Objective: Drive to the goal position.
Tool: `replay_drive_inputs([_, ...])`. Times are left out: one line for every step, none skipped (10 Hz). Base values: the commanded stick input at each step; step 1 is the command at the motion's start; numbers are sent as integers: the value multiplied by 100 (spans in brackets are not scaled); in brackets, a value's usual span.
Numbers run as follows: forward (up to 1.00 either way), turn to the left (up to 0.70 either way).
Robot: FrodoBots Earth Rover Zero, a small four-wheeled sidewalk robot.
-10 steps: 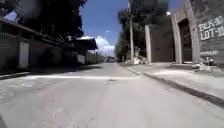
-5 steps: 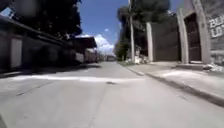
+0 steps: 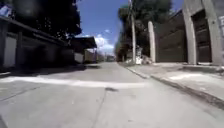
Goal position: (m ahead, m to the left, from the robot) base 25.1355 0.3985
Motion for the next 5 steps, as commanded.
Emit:
replay_drive_inputs([100,-11])
replay_drive_inputs([100,0])
replay_drive_inputs([100,0])
replay_drive_inputs([100,0])
replay_drive_inputs([100,0])
